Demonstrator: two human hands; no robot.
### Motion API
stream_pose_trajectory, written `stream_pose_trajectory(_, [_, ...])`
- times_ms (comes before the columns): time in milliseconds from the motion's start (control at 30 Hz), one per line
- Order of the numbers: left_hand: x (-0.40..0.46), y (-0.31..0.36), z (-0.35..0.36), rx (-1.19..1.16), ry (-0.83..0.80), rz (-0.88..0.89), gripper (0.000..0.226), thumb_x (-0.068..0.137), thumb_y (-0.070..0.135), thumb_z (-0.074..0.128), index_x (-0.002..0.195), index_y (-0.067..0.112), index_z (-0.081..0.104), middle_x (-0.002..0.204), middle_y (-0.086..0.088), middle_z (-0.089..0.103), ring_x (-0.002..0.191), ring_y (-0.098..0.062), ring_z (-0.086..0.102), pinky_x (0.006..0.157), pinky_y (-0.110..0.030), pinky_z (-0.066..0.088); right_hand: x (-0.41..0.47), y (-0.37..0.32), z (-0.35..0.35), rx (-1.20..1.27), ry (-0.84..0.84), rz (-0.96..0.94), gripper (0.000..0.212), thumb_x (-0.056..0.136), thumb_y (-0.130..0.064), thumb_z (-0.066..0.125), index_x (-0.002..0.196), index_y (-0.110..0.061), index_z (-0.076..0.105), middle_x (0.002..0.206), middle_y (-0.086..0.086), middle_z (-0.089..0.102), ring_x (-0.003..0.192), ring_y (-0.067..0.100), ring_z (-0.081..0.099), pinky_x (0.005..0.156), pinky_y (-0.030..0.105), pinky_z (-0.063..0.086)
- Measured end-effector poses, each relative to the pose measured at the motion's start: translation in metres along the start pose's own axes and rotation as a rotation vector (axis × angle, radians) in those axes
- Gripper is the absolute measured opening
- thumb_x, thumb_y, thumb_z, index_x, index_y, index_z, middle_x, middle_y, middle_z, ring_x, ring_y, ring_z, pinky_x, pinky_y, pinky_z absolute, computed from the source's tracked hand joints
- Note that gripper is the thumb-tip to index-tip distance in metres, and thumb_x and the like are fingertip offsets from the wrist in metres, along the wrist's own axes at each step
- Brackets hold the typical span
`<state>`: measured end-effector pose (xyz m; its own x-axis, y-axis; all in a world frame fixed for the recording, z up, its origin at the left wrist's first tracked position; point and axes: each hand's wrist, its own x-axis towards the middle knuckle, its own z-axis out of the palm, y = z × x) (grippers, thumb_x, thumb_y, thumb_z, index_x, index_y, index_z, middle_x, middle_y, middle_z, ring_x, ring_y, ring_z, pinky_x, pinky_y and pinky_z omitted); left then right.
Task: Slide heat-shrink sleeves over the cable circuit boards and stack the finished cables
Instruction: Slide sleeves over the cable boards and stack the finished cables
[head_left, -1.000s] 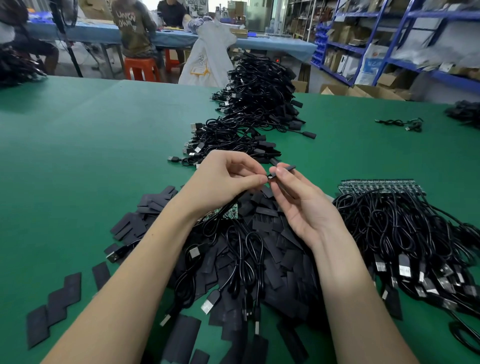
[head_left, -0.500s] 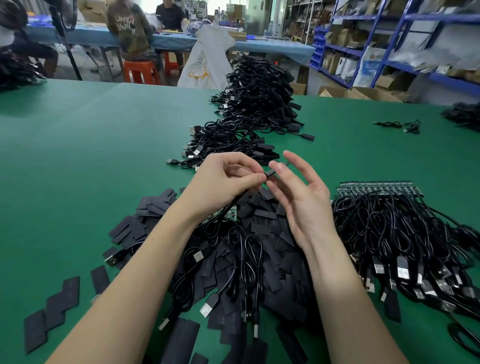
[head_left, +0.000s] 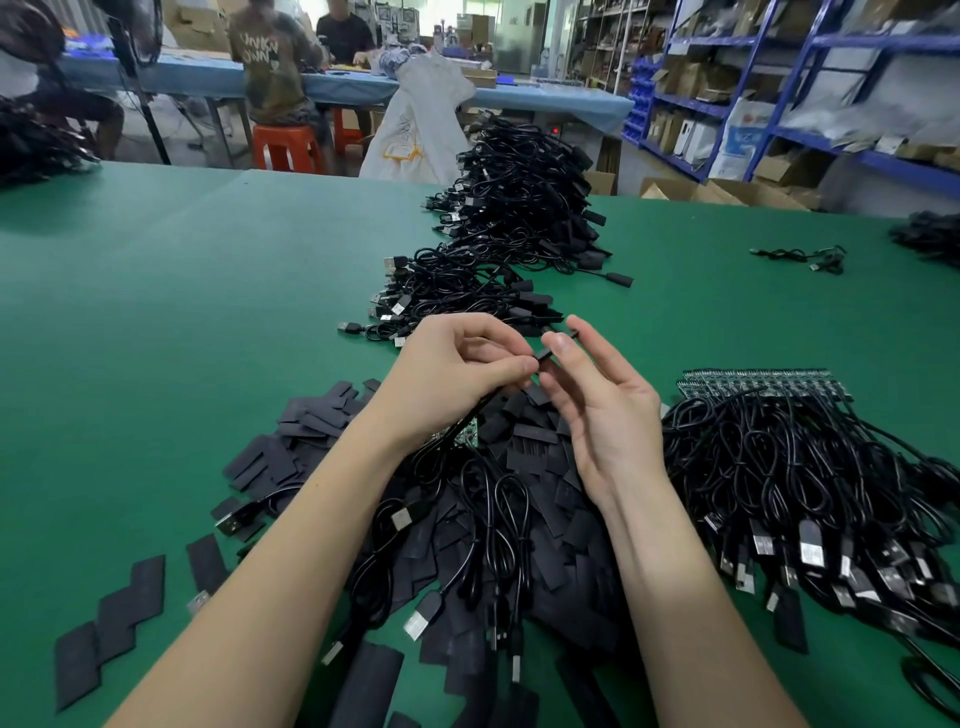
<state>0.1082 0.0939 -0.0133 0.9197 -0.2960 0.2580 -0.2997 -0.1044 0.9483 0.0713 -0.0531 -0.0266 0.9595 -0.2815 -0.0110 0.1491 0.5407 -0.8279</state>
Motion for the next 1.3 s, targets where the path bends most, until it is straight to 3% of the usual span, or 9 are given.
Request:
stream_pose_trajectory(233, [0.0, 0.001, 0.0, 0.012, 0.003, -0.027, 0.008, 0.085, 0.008, 0.08, 0.091, 0.007, 0.074, 0.078, -0.013, 0.076, 0.063, -0.006, 0.066, 0.062, -0.013, 0.048, 0.002, 0.001, -0.001, 0.027, 0.02, 0.013, 0.022, 0.086, -0.003, 0.076, 0.105, -0.013, 0.077, 0.096, 0.007, 0.077, 0.084, 0.012, 0.072, 0.069, 0.018, 0.057])
stream_pose_trajectory(433, [0.0, 0.005, -0.021, 0.226, -0.146, -0.138, 0.01, 0.087, 0.028, 0.079, 0.094, 0.021, 0.076, 0.072, 0.011, 0.069, 0.06, 0.0, 0.056, 0.052, -0.01, 0.041, 0.003, -0.001, -0.004, 0.078, 0.075, 0.026, 0.02, 0.084, -0.001, 0.077, 0.101, -0.012, 0.077, 0.104, 0.01, 0.078, 0.078, 0.008, 0.073, 0.068, 0.018, 0.057])
stream_pose_trajectory(633, [-0.002, 0.005, -0.024, 0.276, -0.163, -0.121, 0.007, 0.088, 0.022, 0.079, 0.084, 0.017, 0.077, 0.056, 0.009, 0.055, 0.05, -0.006, 0.043, 0.051, -0.012, 0.038, 0.002, 0.002, 0.0, 0.082, 0.081, 0.041, 0.02, 0.084, -0.001, 0.077, 0.101, -0.011, 0.077, 0.107, 0.011, 0.077, 0.075, 0.008, 0.073, 0.067, 0.018, 0.057])
stream_pose_trajectory(1000, [-0.002, 0.005, -0.022, 0.262, -0.139, -0.104, 0.008, 0.087, 0.022, 0.08, 0.08, 0.018, 0.078, 0.055, 0.008, 0.055, 0.046, -0.006, 0.041, 0.048, -0.013, 0.036, 0.0, 0.003, 0.002, 0.058, 0.037, 0.035, 0.027, 0.088, -0.004, 0.074, 0.114, -0.01, 0.073, 0.09, 0.004, 0.078, 0.075, 0.009, 0.072, 0.068, 0.019, 0.057])
stream_pose_trajectory(1133, [-0.003, 0.009, -0.023, 0.212, -0.135, -0.119, 0.01, 0.087, 0.027, 0.079, 0.081, 0.019, 0.077, 0.061, 0.005, 0.056, 0.053, -0.009, 0.041, 0.053, -0.017, 0.035, 0.001, 0.002, -0.001, 0.02, -0.018, 0.043, 0.035, 0.093, -0.022, 0.072, 0.127, -0.02, 0.064, 0.103, 0.007, 0.078, 0.088, 0.018, 0.075, 0.072, 0.026, 0.06])
stream_pose_trajectory(1300, [-0.003, 0.017, -0.024, 0.089, -0.129, -0.133, 0.011, 0.093, 0.019, 0.072, 0.085, 0.011, 0.073, 0.075, -0.011, 0.066, 0.074, -0.025, 0.057, 0.073, -0.039, 0.042, 0.004, -0.003, -0.008, 0.034, -0.052, 0.128, 0.037, 0.097, -0.045, 0.063, 0.127, -0.024, 0.059, 0.109, 0.004, 0.078, 0.099, 0.026, 0.076, 0.071, 0.029, 0.061])
